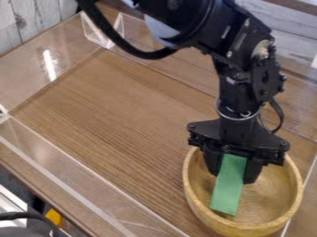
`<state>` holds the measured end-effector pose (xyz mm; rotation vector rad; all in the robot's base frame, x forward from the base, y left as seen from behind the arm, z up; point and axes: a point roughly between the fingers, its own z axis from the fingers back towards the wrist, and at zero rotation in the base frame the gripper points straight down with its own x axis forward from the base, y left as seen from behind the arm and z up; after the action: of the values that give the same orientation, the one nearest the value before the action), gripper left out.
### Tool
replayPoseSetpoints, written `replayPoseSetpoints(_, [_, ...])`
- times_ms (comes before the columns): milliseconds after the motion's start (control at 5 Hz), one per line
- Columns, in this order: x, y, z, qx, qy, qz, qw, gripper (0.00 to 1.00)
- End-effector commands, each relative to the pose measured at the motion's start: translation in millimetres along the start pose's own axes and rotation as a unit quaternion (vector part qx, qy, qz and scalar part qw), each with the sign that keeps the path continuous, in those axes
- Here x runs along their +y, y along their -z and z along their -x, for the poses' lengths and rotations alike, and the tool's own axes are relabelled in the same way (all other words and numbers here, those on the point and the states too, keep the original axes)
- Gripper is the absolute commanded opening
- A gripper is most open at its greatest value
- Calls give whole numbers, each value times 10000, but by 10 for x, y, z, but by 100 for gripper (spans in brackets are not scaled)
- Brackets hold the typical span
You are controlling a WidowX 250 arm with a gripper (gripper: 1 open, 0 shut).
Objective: Put the green block in the brown bowl
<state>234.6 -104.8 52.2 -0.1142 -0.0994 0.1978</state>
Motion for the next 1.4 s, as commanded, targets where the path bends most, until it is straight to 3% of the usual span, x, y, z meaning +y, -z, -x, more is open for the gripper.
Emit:
replayPoseSetpoints(0, [-71,-214,-141,-256,97,177,9995,100])
replayPoseSetpoints(400, [13,-255,-262,-414,-807,15,9959,100])
replayPoseSetpoints(800, [203,-342,-403,-502,-1108,-69,9925,100])
replayPoseSetpoints(1200, [180,-409,-236,-547,-1360,-162,9891,100])
